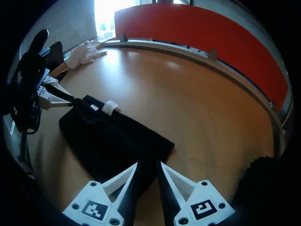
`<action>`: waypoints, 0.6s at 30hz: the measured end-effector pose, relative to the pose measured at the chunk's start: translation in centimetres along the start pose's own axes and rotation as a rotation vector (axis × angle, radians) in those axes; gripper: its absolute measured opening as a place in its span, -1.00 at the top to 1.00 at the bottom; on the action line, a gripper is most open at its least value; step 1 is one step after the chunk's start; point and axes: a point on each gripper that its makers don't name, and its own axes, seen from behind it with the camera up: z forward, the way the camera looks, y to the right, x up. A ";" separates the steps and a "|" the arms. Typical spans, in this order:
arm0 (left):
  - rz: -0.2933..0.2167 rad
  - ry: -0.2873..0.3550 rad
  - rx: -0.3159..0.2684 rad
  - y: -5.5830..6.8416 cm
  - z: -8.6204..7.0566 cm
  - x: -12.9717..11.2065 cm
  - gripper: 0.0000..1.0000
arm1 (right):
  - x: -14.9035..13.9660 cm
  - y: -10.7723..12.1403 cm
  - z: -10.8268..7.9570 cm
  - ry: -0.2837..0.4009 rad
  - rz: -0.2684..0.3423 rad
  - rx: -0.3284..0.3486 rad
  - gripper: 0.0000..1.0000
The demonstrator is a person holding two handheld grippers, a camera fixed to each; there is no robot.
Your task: Fold towel
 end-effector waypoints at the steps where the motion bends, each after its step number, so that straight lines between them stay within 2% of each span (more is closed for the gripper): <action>1: 0.002 0.001 0.004 -0.1 0.1 0.1 0.46 | 0.1 0.2 0.1 0.000 0.000 -0.005 0.39; 7: 0.014 0.006 0.031 -1.1 0.5 0.5 0.38 | 0.9 1.2 0.6 0.013 0.010 -0.036 0.20; 10: 0.020 0.008 0.044 -1.5 0.6 0.7 0.24 | 1.2 1.6 0.7 0.016 0.015 -0.048 0.10; 15: 0.020 0.016 0.054 -2.1 0.5 1.1 0.07 | 1.4 2.1 0.7 0.019 0.013 -0.062 -0.32; 18: 0.012 0.019 0.058 -2.5 0.5 1.2 -0.04 | 1.4 2.5 0.7 0.021 0.008 -0.073 -0.37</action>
